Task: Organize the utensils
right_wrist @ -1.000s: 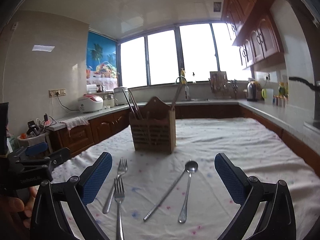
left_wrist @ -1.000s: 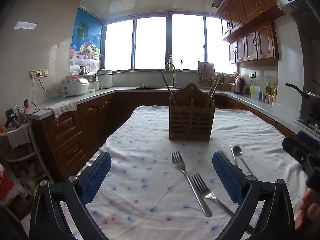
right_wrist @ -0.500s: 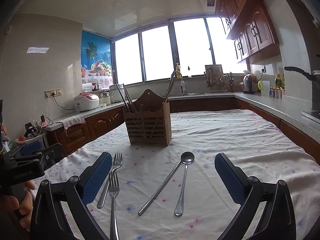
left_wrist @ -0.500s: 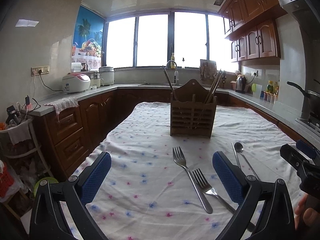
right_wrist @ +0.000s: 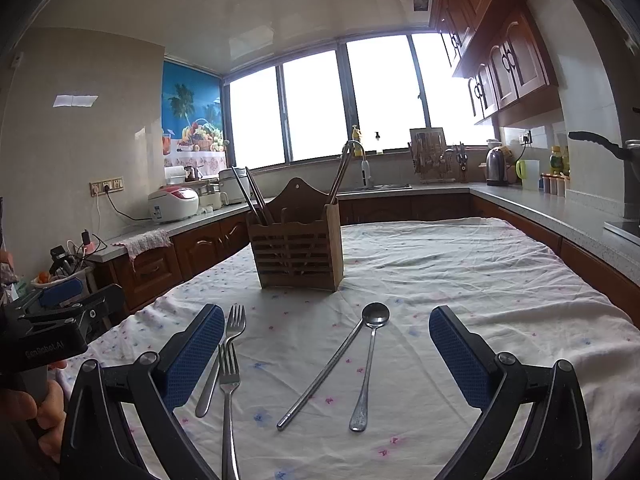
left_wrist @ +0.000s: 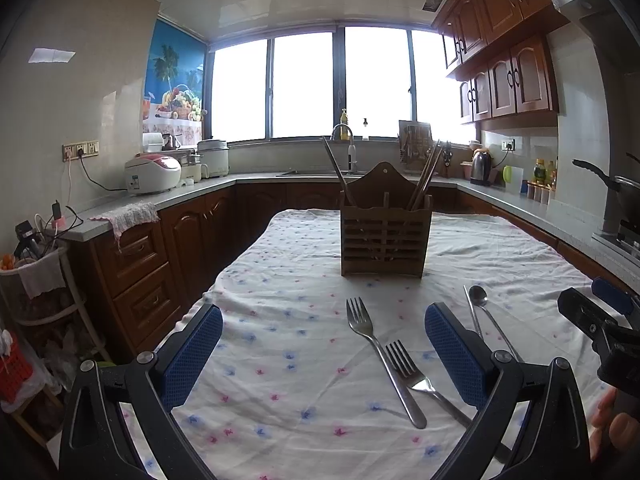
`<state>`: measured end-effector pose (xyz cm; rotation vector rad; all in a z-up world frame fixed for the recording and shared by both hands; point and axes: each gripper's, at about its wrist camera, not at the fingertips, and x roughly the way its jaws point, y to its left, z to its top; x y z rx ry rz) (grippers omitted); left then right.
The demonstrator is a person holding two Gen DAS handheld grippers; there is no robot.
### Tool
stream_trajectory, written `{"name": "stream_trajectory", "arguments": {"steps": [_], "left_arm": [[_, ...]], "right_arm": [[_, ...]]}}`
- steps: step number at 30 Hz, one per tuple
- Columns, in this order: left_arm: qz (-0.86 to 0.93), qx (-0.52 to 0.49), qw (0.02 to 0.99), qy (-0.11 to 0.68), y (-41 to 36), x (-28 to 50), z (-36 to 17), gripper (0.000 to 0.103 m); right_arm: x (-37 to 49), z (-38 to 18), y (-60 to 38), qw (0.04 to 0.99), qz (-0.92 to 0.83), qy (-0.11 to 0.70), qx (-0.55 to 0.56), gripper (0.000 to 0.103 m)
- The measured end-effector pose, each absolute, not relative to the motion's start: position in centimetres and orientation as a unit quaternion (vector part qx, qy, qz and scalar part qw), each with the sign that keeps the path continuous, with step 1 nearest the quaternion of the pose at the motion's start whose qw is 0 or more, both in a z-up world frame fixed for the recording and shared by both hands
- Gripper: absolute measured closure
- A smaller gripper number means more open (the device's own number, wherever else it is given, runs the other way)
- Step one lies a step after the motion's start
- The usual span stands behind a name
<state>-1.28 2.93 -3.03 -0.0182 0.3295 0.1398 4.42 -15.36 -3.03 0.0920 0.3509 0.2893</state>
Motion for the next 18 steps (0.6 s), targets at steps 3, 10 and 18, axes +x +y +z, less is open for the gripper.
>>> {"name": "stream_trajectory", "arguments": {"steps": [3, 10, 18], "left_arm": [[0.07, -0.009, 0.984, 0.163, 2.89, -1.3, -3.07, 0.001], [0.069, -0.005, 0.984, 0.163, 2.75, -1.51, -2.94, 0.001], [0.067, -0.003, 0.985, 0.16, 2.85, -1.45, -2.96, 0.001]], "right_arm": [[4.35, -3.04, -15.28, 0.973, 0.143, 0.175, 0.047, 0.0], [4.41, -3.09, -15.29, 0.972, 0.144, 0.177, 0.049, 0.0], [4.4, -3.07, -15.24, 0.972, 0.145, 0.176, 0.051, 0.0]]}}
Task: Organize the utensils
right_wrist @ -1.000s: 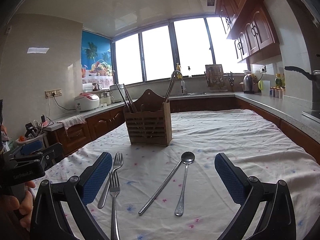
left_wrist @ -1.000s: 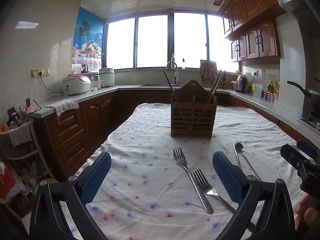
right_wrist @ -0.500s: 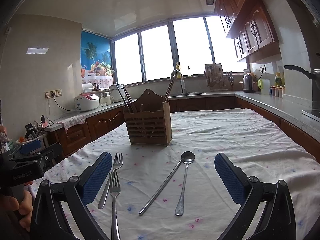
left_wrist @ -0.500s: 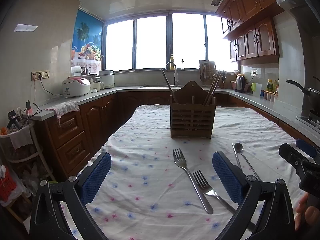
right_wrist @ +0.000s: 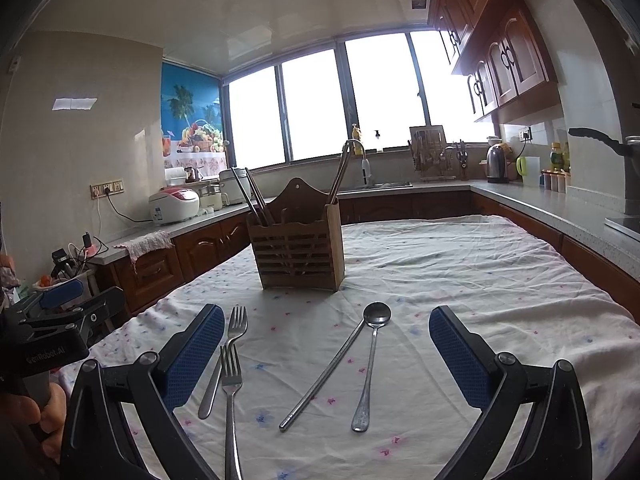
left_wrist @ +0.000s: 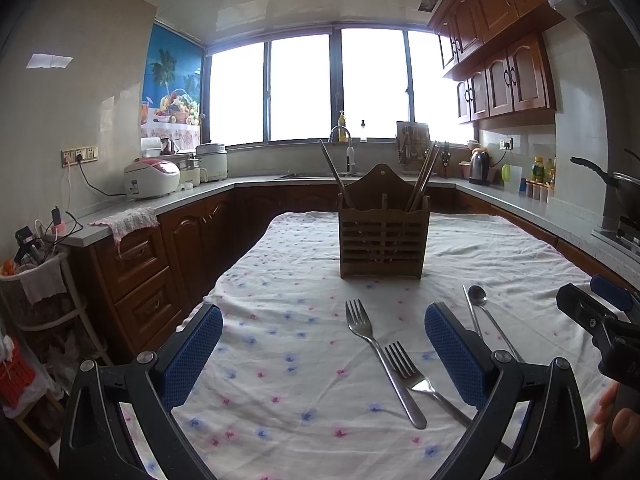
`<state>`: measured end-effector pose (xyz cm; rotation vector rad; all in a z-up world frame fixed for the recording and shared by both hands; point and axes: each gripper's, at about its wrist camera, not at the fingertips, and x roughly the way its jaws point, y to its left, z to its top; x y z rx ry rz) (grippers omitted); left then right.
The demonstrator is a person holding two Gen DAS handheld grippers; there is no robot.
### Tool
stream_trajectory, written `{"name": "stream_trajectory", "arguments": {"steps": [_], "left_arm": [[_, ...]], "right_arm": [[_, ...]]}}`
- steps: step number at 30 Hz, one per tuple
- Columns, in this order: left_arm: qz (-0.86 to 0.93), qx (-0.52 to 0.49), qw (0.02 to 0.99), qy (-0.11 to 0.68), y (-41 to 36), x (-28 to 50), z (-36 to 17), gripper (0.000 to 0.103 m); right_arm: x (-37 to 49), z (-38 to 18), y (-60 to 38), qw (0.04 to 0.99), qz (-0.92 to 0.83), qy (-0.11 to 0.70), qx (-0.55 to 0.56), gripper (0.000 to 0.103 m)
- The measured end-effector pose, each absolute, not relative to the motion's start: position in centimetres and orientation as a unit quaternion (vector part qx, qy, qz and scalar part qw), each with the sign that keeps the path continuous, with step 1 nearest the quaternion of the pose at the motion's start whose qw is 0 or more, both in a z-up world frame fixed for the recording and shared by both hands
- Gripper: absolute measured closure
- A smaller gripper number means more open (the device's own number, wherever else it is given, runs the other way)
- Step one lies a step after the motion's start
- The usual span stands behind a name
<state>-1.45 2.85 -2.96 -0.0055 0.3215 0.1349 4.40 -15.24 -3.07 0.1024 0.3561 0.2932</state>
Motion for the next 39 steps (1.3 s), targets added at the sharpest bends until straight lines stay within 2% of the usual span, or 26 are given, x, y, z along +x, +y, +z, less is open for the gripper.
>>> {"name": "stream_trajectory", "arguments": {"steps": [39], "left_arm": [[0.068, -0.002, 0.985, 0.16, 2.53, -1.42, -2.89, 0.001]], "right_arm": [[4.05, -2.5, -15.12, 0.971, 0.151, 0.174, 0.06, 0.0]]}}
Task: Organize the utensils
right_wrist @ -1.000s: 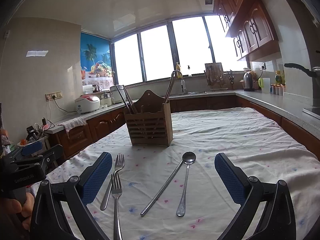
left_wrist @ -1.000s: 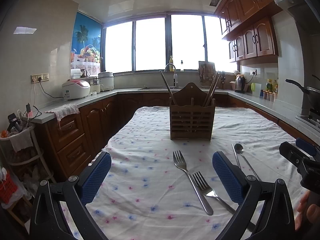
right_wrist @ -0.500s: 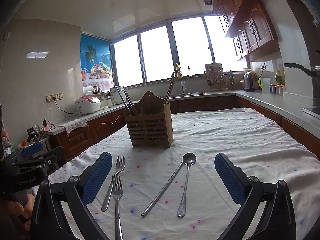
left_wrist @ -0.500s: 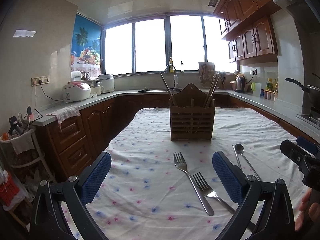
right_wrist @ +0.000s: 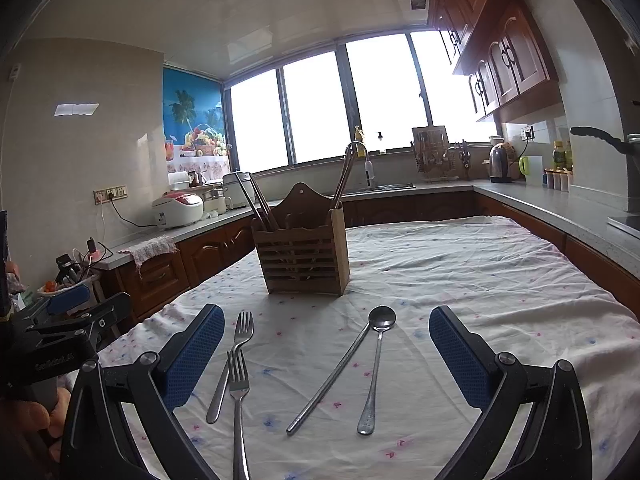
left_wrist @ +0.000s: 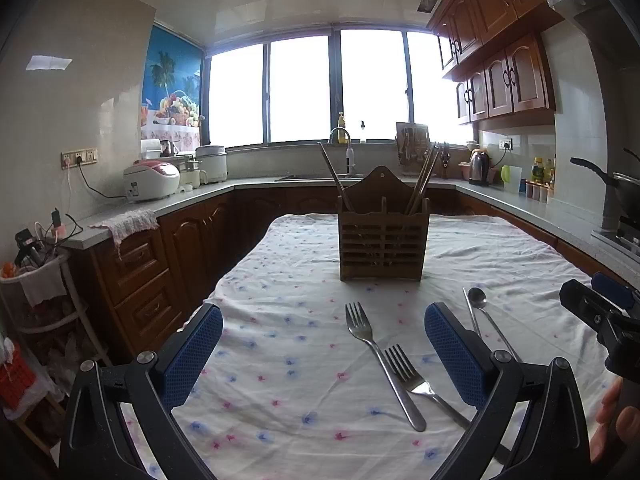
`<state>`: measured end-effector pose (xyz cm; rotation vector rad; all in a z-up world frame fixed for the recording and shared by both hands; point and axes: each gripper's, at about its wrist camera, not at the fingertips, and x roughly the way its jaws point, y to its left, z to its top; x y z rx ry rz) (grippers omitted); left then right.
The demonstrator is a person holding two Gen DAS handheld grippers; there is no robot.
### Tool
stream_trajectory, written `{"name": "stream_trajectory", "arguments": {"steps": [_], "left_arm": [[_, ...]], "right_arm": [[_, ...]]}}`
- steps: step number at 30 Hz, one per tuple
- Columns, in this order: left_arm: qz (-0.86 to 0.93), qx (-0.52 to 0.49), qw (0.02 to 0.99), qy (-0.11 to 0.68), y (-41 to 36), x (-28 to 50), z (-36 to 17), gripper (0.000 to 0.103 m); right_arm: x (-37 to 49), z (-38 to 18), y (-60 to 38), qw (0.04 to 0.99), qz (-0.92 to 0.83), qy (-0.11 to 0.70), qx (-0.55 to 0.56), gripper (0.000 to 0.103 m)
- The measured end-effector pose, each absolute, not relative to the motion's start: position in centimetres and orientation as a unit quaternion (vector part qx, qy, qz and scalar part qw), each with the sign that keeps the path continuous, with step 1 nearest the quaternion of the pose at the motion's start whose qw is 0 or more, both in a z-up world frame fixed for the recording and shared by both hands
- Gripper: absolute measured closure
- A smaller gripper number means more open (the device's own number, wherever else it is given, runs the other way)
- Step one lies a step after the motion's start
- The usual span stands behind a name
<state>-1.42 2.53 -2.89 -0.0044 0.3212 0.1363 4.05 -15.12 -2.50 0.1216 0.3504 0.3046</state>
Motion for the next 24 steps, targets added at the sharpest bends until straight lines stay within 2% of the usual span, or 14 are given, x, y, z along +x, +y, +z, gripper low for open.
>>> {"name": "stream_trajectory", "arguments": {"steps": [24], "left_arm": [[0.065, -0.004, 0.985, 0.163, 2.68, -0.83, -2.75, 0.001]], "right_arm": [[4.72, -1.9, -15.07, 0.97, 0.159, 0.175, 0.059, 0.0]]}}
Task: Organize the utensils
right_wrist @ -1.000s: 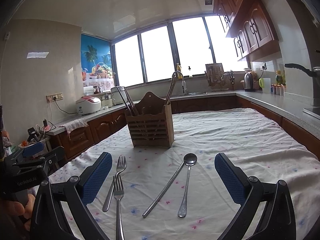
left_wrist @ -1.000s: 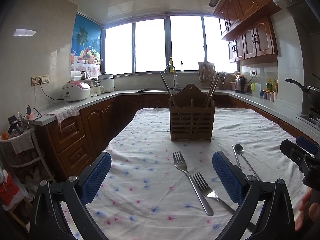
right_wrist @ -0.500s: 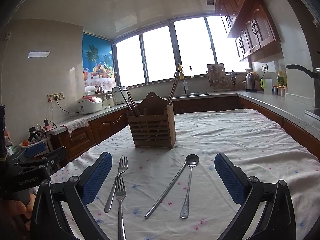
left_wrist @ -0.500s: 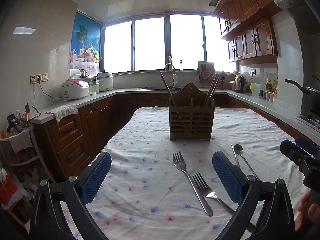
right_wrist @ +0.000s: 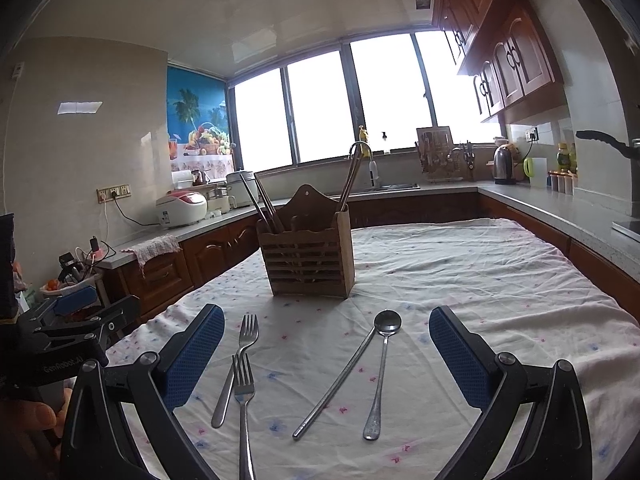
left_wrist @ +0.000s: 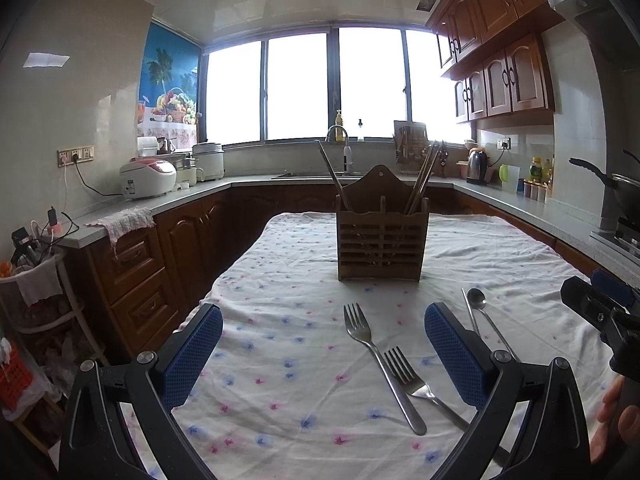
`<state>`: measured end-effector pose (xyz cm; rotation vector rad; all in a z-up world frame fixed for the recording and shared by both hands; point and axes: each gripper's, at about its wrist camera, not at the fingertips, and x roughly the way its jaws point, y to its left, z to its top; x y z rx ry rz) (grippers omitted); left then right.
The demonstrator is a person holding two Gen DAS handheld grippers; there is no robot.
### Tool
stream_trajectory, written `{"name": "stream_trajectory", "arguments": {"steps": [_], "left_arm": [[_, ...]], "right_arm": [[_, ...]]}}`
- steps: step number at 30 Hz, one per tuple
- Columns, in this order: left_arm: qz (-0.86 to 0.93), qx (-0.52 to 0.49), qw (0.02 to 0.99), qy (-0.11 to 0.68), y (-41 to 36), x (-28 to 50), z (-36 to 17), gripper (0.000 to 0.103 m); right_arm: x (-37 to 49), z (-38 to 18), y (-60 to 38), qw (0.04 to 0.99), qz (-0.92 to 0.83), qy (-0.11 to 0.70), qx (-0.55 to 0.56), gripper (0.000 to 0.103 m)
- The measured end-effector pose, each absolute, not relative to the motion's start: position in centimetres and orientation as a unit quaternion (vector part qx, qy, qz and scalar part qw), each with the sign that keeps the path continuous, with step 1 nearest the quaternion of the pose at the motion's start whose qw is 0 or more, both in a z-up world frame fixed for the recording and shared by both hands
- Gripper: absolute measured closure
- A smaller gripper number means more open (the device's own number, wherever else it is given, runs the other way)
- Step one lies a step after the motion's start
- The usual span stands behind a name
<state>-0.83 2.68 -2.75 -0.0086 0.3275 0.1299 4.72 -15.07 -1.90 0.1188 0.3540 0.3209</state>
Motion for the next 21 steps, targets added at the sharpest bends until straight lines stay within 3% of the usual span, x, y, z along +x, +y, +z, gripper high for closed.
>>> {"name": "stream_trajectory", "arguments": {"steps": [21], "left_arm": [[0.051, -0.012, 0.985, 0.163, 2.69, 0.08, -2.53, 0.001]], "right_arm": [[5.46, -1.8, -14.7, 0.968, 0.16, 0.184, 0.062, 0.0]]}}
